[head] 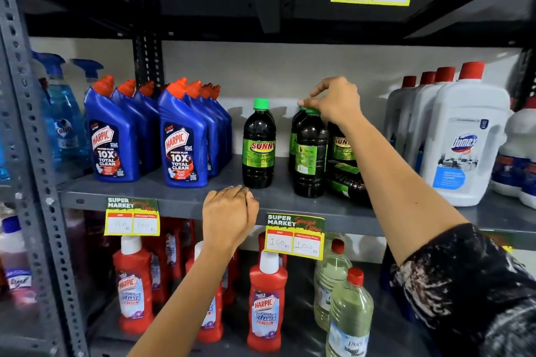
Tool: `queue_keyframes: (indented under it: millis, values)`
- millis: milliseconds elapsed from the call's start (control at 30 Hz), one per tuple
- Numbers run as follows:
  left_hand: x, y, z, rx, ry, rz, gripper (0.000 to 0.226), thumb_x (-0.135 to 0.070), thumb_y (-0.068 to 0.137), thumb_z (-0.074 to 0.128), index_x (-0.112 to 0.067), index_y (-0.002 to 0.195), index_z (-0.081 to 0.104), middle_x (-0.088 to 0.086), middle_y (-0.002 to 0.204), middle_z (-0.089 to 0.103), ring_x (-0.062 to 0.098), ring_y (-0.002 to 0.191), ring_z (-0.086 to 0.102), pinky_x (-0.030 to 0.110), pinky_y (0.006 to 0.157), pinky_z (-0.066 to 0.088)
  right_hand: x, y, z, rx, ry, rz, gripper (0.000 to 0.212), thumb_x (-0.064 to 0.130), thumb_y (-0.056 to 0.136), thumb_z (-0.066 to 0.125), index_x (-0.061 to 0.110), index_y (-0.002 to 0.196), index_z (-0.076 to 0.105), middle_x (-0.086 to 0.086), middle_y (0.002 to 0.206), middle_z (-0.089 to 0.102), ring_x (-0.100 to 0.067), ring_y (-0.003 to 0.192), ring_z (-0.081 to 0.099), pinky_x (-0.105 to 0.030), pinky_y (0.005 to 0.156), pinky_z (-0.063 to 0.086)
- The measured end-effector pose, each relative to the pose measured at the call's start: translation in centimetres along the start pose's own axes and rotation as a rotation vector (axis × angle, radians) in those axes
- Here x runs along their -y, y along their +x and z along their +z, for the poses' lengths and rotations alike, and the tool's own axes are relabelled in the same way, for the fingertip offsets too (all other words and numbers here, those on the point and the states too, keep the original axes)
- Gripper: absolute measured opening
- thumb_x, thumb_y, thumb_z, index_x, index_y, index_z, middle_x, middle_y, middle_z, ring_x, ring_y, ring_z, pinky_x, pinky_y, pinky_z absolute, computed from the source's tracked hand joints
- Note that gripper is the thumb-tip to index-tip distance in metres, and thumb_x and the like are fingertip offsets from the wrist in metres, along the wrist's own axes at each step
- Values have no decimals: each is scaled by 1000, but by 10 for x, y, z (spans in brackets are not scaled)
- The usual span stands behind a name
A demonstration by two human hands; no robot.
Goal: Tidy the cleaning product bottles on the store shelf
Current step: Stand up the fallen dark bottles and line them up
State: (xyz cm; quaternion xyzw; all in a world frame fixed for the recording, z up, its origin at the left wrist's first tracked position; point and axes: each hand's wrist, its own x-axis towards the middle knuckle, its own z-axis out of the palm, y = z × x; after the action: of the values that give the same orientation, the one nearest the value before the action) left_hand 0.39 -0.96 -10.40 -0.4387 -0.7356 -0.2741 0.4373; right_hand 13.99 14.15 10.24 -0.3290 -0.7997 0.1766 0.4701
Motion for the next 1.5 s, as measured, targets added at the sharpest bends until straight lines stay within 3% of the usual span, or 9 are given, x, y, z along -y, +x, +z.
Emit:
queue_keyframes:
  millis: [100, 233, 333, 500, 700, 800, 1000, 1233, 1500]
  values:
    - [0, 0, 0, 3, -6, -2, 39, -23, 88, 40, -12, 68, 72, 2, 70, 73, 19, 65, 68, 34, 63, 47, -9, 2, -1, 72, 148, -10, 37, 31, 71, 82, 21, 104, 69, -15, 108, 70, -26, 97, 67, -40, 93, 52]
    - [0, 0, 0, -22, -11, 11, 40, -23, 87, 40, -11, 69, 73, 2, 70, 74, 18, 65, 68, 33, 64, 47, -20, -2, -7, 347, 477, -17, 45, 11, 88, 63, 16, 131, 53, -10, 98, 75, -11, 88, 68, -19, 75, 45]
    - [0, 0, 0, -38, -29, 13, 40, -23, 87, 40, -10, 71, 75, 2, 72, 75, 18, 66, 69, 33, 63, 47, -33, 3, -6, 435, 676, 47, 39, 9, 92, 56, 23, 128, 52, -2, 102, 76, -13, 101, 68, -31, 92, 43]
    - [0, -1, 1, -28, -26, 13, 41, -23, 88, 40, -10, 72, 76, 2, 74, 75, 18, 67, 70, 33, 64, 48, -32, -3, -7, 437, 691, 51, 45, 11, 94, 53, 19, 138, 45, -4, 112, 69, -13, 98, 65, -29, 85, 47]
    - [0, -1, 1, -37, -13, 9, 39, -22, 87, 41, -9, 73, 76, 3, 73, 75, 18, 65, 69, 32, 63, 47, -55, -22, -29, 715, -92, 186, 95, 39, 81, 69, 18, 153, 11, -9, 161, 15, -29, 145, 23, -46, 117, 22]
    - [1, -1, 1, -31, -11, 0, 39, -21, 87, 41, -10, 73, 75, 2, 72, 75, 18, 64, 68, 32, 63, 46, -67, -38, -19, 876, -543, 242, 98, 41, 78, 73, 6, 151, 17, -13, 159, 23, -30, 144, 27, -39, 115, 26]
    - [-2, -1, -1, -8, -4, -11, 41, -22, 88, 38, -10, 74, 75, 2, 74, 75, 19, 66, 69, 33, 65, 46, -101, -48, 8, 451, -501, 239, 79, 45, 50, 82, 15, 115, 48, -8, 104, 62, -30, 99, 61, -42, 89, 53]
    - [-1, -2, 2, -13, 7, -7, 40, -20, 88, 40, -9, 73, 75, 4, 73, 75, 20, 65, 69, 34, 64, 46, -116, -61, 23, -62, 529, 279, 77, 25, 64, 85, 16, 129, 46, -4, 111, 66, -23, 103, 64, -44, 94, 52]
    - [-1, -1, 2, -27, -9, -9, 40, -20, 87, 39, -8, 70, 74, 3, 69, 73, 21, 63, 68, 35, 62, 45, -113, -54, 17, -32, 533, 254, 99, 33, 66, 84, 17, 145, 25, -10, 142, 44, -24, 125, 49, -46, 107, 41]
